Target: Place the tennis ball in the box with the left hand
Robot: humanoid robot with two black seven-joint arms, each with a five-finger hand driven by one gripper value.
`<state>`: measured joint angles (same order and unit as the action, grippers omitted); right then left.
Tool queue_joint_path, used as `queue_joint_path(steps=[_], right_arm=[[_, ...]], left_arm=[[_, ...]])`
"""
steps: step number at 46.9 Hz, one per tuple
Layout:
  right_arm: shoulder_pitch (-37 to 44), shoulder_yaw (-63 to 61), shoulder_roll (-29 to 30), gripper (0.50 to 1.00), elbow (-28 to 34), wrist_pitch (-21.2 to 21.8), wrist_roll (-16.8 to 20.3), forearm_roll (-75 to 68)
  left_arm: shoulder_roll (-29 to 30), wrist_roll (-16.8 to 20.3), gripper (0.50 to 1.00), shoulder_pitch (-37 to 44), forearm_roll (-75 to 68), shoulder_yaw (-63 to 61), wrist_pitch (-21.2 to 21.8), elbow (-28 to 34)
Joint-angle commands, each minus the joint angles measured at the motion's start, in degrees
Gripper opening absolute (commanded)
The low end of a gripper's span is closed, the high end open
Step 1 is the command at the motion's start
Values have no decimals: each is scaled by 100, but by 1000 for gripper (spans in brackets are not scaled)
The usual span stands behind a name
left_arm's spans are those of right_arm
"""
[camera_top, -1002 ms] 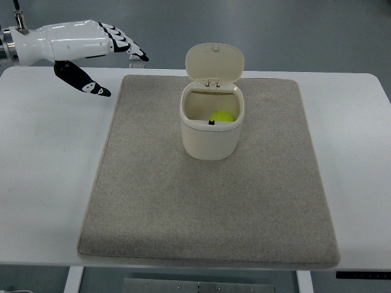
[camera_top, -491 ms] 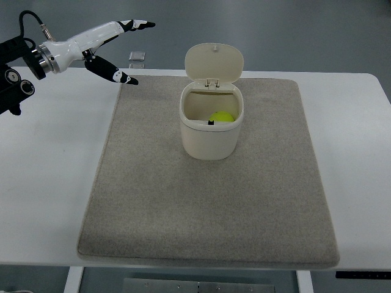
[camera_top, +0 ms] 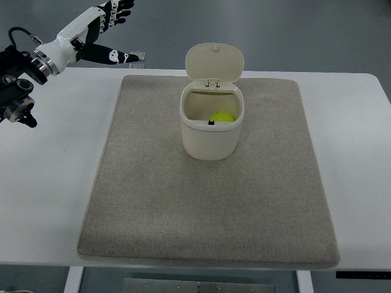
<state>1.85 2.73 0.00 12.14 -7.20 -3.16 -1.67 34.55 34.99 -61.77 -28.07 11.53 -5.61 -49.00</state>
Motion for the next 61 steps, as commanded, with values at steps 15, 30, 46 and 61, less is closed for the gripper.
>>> queue_joint_path(steps=[15, 30, 46, 61], right_arm=[[0, 0, 0, 901, 8, 0, 0, 0], [0, 0, 0, 901, -1, 0, 0, 0], [0, 0, 0, 901, -1, 0, 0, 0], [0, 0, 0, 901, -1, 0, 0, 0]], left_arm=[[87, -827, 992, 60, 2393, 77, -2241, 689], [96, -2137, 992, 385, 4063, 113, -2939, 1164], [69, -3313, 992, 1018, 5258, 929, -2939, 1085], [-1, -4361, 992, 974, 6067, 1220, -2939, 1076]])
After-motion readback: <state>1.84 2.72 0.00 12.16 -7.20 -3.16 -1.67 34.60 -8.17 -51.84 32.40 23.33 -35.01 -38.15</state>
